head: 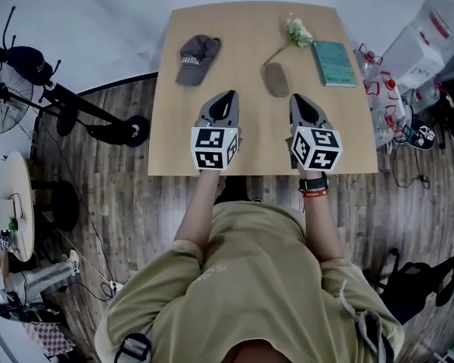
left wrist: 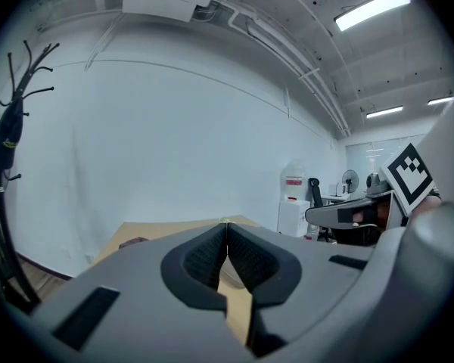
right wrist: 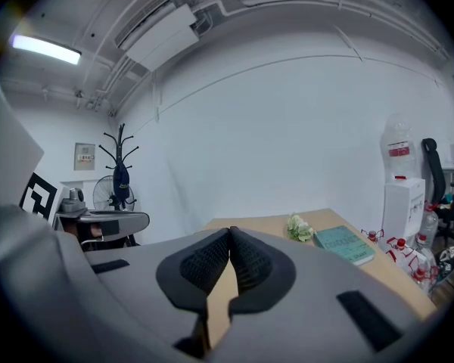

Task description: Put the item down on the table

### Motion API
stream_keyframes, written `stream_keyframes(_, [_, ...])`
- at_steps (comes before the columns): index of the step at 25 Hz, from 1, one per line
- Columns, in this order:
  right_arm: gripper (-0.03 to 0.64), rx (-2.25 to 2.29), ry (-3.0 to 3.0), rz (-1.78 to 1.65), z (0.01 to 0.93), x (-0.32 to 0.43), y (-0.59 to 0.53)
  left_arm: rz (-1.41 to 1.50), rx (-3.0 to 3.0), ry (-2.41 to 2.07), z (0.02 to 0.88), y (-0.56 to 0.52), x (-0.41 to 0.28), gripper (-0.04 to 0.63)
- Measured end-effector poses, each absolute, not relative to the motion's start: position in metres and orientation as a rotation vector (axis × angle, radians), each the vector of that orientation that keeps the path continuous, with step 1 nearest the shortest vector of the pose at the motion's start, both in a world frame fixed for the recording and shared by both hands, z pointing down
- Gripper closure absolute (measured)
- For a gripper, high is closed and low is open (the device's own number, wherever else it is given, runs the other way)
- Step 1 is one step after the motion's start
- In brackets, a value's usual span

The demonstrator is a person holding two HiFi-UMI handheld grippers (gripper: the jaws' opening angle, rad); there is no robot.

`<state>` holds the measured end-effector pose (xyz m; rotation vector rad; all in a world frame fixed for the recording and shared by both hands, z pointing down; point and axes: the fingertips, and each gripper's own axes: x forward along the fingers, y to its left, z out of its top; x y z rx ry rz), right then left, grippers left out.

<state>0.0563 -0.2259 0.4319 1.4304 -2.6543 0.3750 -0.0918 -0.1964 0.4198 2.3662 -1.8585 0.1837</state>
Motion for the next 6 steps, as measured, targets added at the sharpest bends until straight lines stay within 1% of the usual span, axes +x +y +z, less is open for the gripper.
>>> stream_keyframes(6, [0.601, 1.418, -2.653, 0.398, 0.436, 0.040, -0.247, 0.210, 2.352, -1.852, 0.423, -0.217, -0.109, 0.571])
